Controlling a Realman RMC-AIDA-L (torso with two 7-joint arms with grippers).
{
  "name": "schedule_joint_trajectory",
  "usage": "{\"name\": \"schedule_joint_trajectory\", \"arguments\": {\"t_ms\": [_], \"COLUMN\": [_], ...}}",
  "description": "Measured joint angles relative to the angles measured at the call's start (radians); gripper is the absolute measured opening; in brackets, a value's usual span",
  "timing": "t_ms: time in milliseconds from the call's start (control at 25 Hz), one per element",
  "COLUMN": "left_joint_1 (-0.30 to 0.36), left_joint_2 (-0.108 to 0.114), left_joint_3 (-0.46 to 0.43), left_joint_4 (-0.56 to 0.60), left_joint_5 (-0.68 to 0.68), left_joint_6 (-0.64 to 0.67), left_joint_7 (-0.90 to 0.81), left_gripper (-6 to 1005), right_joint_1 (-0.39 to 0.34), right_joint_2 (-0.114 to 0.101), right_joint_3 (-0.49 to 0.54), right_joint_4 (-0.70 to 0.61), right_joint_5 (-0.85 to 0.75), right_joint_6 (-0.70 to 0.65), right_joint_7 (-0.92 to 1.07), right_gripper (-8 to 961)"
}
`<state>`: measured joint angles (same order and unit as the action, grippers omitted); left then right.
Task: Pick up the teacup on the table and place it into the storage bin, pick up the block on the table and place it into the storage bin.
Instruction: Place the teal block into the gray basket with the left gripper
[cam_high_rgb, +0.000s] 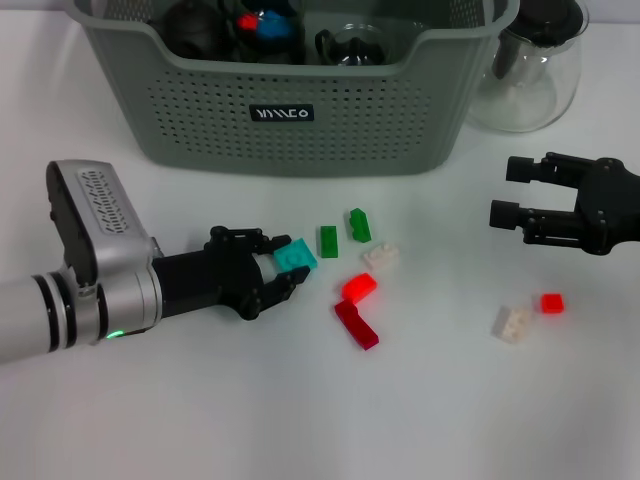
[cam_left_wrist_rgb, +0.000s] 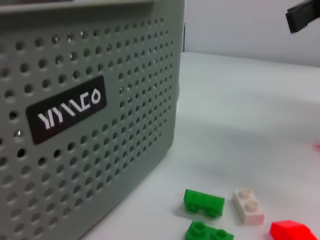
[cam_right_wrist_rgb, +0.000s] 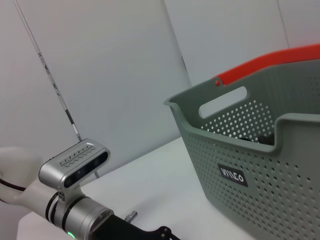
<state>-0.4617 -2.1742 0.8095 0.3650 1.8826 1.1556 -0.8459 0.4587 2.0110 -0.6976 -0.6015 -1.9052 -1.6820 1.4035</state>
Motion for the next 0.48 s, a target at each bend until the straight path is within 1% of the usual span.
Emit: {"name": "schedule_joint_trajectory", "arguments": {"t_ms": [120,160,240,280,320,400,440,480], "left_joint_1": [0.009,0.017,0.037,0.044,0.047,0.04,0.027,0.011], "left_joint_2": [0.008,0.013,0.033,0.046,0.053,0.066,0.072,0.074], "left_joint_3": [-0.006,-0.005,-0.008,-0.022,-0.035,-0.098,-0.15,-0.184], "left_joint_4": [0.02,0.04,0.099,0.137,0.161,0.231,0.278,0.309], "left_joint_5": [0.002,0.004,0.012,0.012,0.012,0.002,-0.015,-0.032], "left_joint_6": [0.059,0.098,0.236,0.337,0.403,0.573,0.682,0.733], "left_joint_7": [-0.038,-0.064,-0.138,-0.178,-0.206,-0.277,-0.332,-0.377], "left_gripper": [440,432,416,408,411,416,418,421], "right_joint_1": [0.0,0.0,0.0,0.0,0.0,0.0,0.0,0.0], "right_joint_2": [0.0,0.0,0.0,-0.001,-0.001,-0.001,0.0,0.0], "right_joint_3": [0.002,0.002,0.001,0.0,0.0,0.0,0.0,0.0], "right_joint_4": [-0.002,-0.003,-0.005,-0.006,-0.006,-0.006,-0.006,-0.006], "right_joint_5": [0.0,0.0,0.0,0.0,0.0,0.0,0.0,0.0], "right_joint_6": [0.0,0.0,0.0,0.0,0.0,0.0,0.0,-0.001], "right_joint_7": [0.0,0.001,0.004,0.005,0.005,0.003,0.002,0.001], "right_gripper": [833,832,832,832,832,833,833,833]}}
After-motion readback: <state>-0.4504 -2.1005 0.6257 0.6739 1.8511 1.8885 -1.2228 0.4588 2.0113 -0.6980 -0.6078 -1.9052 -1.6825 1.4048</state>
